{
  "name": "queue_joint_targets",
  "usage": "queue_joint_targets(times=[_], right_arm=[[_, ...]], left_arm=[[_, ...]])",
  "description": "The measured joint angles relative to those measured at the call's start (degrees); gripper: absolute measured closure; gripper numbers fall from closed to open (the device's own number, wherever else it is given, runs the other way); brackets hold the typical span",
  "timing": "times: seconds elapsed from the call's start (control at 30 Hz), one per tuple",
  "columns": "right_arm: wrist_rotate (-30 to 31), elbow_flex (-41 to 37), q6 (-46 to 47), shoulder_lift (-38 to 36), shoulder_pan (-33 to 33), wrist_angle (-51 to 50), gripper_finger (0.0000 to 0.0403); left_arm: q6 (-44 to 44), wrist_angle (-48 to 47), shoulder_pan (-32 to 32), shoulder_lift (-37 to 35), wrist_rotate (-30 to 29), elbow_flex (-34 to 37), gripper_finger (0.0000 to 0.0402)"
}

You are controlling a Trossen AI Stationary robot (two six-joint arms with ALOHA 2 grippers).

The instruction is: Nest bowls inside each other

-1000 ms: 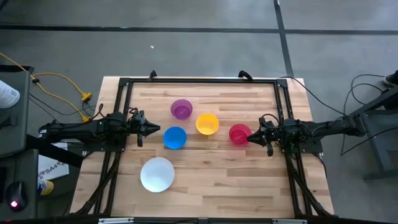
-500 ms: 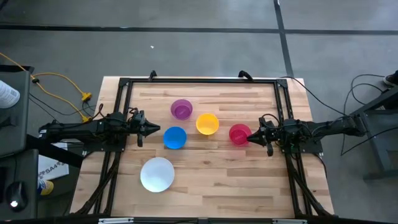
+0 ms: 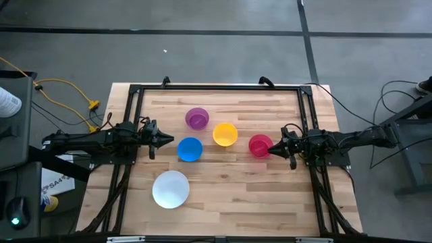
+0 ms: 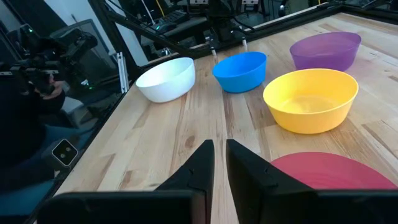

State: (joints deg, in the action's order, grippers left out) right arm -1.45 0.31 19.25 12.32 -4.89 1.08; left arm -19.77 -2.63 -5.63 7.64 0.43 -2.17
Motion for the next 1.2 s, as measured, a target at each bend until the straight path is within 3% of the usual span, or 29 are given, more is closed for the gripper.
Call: queue_joint_targets(times=[0.43,0.63,0.77,1.0,1.2], right_arm=[[0.00,-0.02,0.01,0.00,0.00,-0.02,0.0367],[0.00,-0.01,0.00,0.00,0.00,-0.01,0.0367],[0.00,0.00,-0.01,0.00,0.00,0.00,0.0367],[0.00,0.00,0.01,0.00,0.00,0.00,0.0367],[-0.02,-0.02,0.01,0.00,0.00,0.00,0.0367]], left_arm=[[-0.12,0.46,0.00,0.00,0.06,0.03,0.0364],[4.27,-0.19,0.00,1.87,4.17,-1.74,0.0364],[8.13,-4.14,0.00,9.14,3.86,-7.14,0.0364],[15.43,-3.95,0.00,31.12,3.03,-18.63,0.0364],[20.71,-3.07,0.00,45.64,1.51,-25.81,0.0364]])
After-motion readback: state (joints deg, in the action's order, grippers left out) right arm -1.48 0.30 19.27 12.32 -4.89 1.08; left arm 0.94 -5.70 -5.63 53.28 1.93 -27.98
